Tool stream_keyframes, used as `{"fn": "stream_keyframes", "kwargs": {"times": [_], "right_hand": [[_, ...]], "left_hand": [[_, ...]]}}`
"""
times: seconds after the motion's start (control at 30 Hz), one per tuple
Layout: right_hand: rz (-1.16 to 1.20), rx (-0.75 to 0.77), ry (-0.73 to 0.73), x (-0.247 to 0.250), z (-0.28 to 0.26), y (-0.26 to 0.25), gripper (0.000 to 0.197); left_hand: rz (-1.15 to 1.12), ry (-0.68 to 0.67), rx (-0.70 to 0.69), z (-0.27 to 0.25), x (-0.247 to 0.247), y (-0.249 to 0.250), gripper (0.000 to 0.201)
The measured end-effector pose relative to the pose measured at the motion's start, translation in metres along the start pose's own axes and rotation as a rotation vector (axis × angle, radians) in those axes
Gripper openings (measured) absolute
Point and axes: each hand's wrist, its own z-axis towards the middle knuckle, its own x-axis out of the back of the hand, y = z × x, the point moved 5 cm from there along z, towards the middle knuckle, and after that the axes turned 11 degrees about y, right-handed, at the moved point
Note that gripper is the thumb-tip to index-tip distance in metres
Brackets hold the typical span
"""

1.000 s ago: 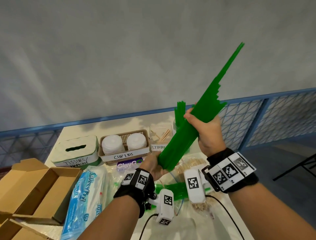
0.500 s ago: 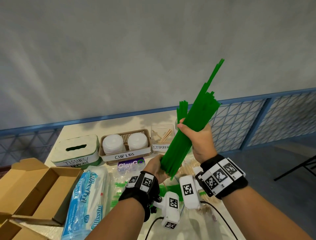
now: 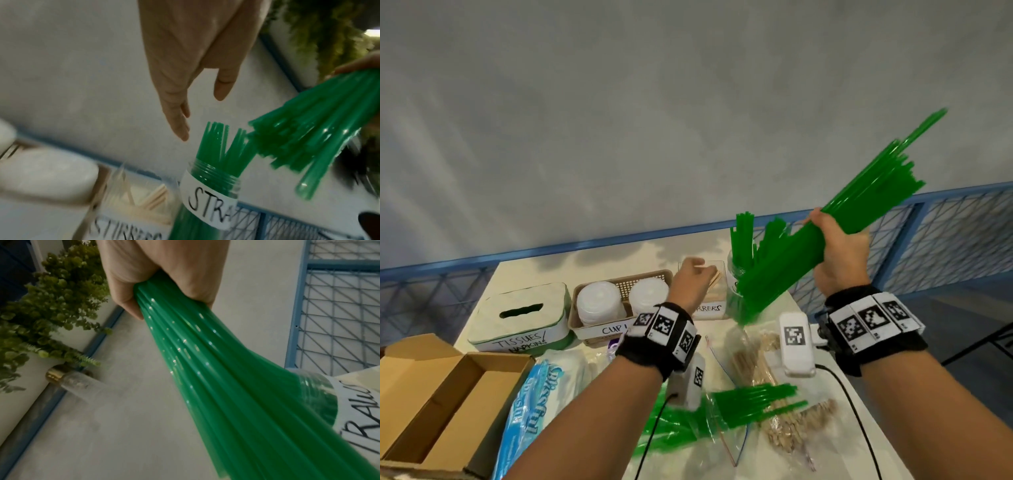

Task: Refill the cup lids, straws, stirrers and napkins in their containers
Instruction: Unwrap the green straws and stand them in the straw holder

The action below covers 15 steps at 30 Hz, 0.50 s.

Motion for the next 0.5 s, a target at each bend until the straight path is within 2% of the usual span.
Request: {"fn": "stream_keyframes", "kwargs": {"times": [0.07, 0.13, 0.23, 0.37, 0.5], "right_hand": [[0.015, 0.020, 0.023, -0.001, 0.016, -0.003, 0.024], [0.012, 0.026, 0.043, -0.003, 0.031, -0.002, 0.022], [0.007, 0.039, 0.070, -0.007, 0.051, -0.001, 0.024], [-0.044, 0.074, 0.046, -0.009, 0.071, -0.001, 0.022], [-0.080, 0.086, -0.015, -0.001, 0.084, -0.002, 0.023]], "left_hand": [[0.140, -0.012, -0.135, 0.013, -0.010, 0.014, 0.056], [0.201, -0.050, -0.199, 0.027, -0.024, 0.022, 0.076], [0.253, -0.102, -0.216, 0.050, -0.045, 0.026, 0.099], [0.303, -0.298, -0.178, 0.072, -0.072, 0.016, 0.127], [0.373, -0.333, -0.273, 0.084, -0.088, 0.002, 0.155]]}}
